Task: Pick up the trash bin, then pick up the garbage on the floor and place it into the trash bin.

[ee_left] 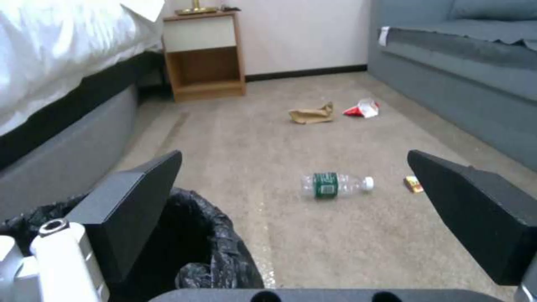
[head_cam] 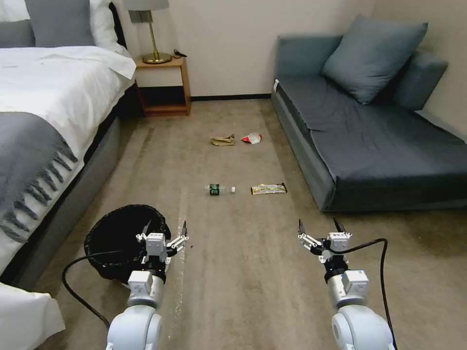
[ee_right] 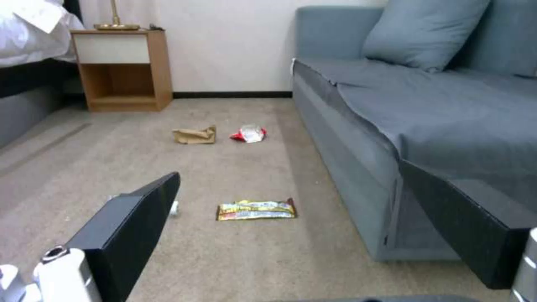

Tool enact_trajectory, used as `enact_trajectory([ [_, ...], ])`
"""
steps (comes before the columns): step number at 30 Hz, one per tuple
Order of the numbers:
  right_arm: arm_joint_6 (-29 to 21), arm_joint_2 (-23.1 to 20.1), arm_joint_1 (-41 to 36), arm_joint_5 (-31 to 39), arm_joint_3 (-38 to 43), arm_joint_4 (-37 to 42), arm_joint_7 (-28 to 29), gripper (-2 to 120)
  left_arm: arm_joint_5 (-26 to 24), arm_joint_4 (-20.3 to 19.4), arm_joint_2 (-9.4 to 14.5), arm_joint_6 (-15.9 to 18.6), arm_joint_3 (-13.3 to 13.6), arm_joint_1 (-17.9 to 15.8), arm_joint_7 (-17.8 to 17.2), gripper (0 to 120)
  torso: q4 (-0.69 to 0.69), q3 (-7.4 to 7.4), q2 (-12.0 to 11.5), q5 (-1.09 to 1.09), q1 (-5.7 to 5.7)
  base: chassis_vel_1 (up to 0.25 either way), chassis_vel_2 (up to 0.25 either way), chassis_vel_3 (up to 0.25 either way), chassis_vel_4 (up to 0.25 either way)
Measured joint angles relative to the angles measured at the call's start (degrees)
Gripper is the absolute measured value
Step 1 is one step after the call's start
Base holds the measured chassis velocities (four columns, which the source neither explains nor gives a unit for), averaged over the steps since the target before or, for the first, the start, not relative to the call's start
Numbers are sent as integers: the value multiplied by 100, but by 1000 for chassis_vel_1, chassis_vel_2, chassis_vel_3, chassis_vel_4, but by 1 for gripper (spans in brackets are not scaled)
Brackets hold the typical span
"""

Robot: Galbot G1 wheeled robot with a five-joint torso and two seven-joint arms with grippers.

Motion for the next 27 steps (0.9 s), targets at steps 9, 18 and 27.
enact_trajectory([
  [9,0,0,0,0,0,0,0,100,0,0,0,0,0,0,0,100,0,0,0,0,0,0,0,0,0],
  [18,0,37,-155,-14,-98,145,6,100,-174,-130,82,11,-5,46,-125,98,1,0,0,-2,0,0,0,0,0],
  [27,56,405,-1506,-186,-989,1419,40,100,-1529,-1156,712,103,-108,402,-1127,99,1,0,0,-2,0,0,0,0,0],
])
